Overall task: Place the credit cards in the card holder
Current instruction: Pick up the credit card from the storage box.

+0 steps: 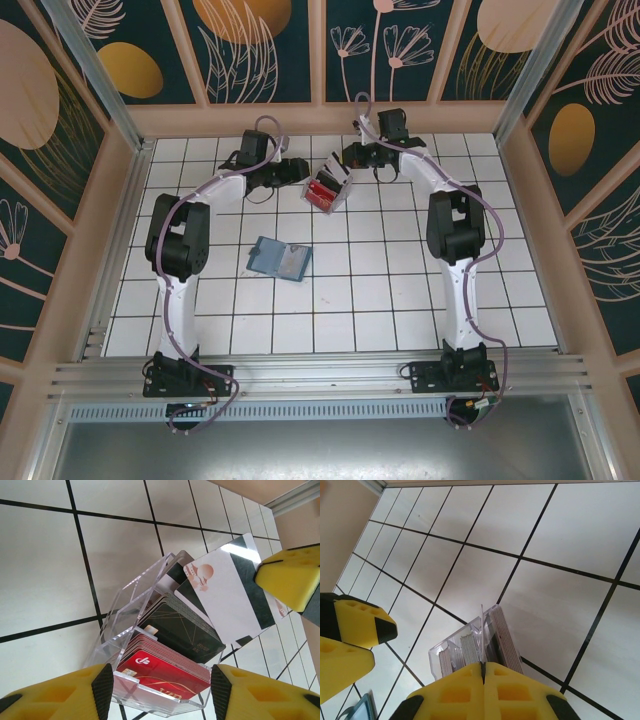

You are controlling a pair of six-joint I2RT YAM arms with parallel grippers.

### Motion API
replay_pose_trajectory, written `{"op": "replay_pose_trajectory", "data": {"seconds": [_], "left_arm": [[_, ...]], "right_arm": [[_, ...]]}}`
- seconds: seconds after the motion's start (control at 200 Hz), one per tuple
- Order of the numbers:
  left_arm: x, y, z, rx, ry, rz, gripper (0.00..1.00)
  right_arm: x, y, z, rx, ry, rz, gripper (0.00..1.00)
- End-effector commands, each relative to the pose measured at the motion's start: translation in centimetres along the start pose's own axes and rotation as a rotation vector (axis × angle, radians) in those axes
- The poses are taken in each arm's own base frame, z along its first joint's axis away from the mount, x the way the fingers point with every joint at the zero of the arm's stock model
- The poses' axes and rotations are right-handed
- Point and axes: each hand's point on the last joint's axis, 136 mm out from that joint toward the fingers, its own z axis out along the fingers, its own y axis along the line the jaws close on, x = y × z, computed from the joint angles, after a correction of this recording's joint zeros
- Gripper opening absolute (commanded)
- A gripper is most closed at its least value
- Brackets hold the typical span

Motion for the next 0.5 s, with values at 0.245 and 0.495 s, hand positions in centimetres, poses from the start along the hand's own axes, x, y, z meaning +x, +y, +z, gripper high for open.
{"op": "replay_pose_trajectory", "data": {"seconds": [0.245, 0.495], "left_arm": [[-1.2, -1.3, -0.6, 0.046, -0.03, 0.004, 0.56], [-1.7, -2.0, -0.2, 0.103, -0.035, -0.022, 0.57]], "right_arm": [[0.6, 3.8, -0.3, -0.156, 0.033, -0.024, 0.05], [1.4, 3.4, 0.2, -0.153, 0.054, -0.012, 0.05]]}}
